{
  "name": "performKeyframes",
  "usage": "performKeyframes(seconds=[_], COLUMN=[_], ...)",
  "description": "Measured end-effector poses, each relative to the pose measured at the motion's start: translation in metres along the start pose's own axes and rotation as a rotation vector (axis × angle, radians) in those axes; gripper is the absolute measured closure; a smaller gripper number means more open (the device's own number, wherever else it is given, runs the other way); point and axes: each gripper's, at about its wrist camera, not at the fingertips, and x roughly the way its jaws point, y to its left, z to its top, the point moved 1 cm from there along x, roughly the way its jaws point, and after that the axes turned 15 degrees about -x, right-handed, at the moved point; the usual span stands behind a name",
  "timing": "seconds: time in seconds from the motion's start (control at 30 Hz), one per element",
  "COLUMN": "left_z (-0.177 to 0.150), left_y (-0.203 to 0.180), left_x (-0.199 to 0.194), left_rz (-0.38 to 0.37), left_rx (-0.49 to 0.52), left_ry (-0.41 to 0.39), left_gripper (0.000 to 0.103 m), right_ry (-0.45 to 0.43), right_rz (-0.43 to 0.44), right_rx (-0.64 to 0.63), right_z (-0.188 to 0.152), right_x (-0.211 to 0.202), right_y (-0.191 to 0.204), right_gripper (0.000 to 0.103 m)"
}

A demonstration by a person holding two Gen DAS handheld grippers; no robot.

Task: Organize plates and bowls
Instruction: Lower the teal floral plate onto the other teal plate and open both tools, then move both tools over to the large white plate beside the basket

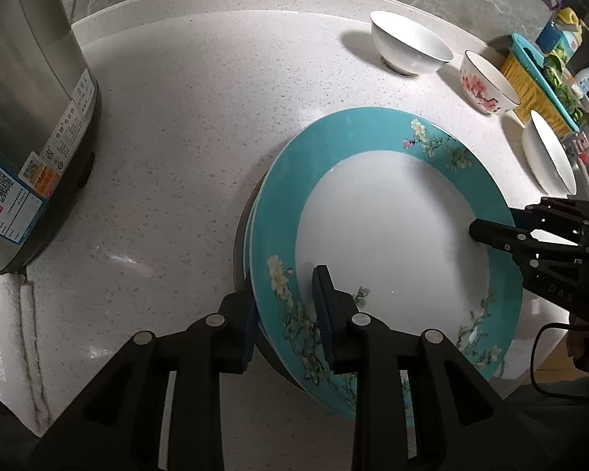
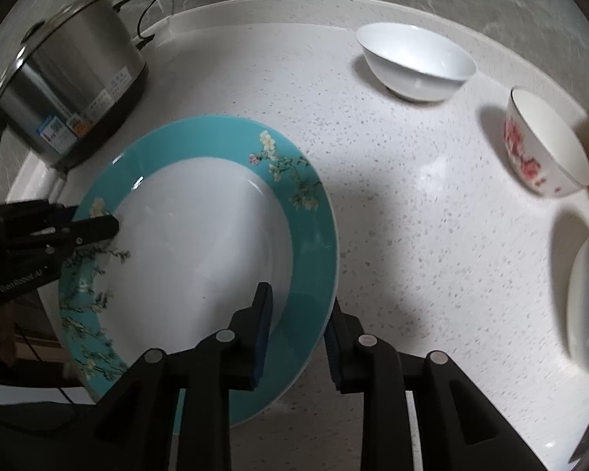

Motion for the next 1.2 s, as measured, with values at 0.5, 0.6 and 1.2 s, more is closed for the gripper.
performKeyframes(seconds=[0.5, 0.6, 1.2], left_z=[-0.006, -0.007, 0.022], left_y=[-0.011, -0.009, 0.014], left_x=[0.0, 0.0, -0.019], left_rz=[0.017, 0.011, -0.054], left_rx=[0.071, 0.075, 0.096], left_ry=[-0.022, -0.023, -0.066], left_gripper=[0.041, 0.041, 0.026], right_ry=[-0.042, -0.045, -0.015], right_rz=[-0.183, -0.184, -0.348], right_rx=[-0.129, -0.129, -0.169], right_z=[0.003, 0.002, 0.004], right_x=[-0.004, -0.004, -0.002], right_y=[0.027, 0.026, 0.051], right_gripper=[0.07, 0.07, 0.034])
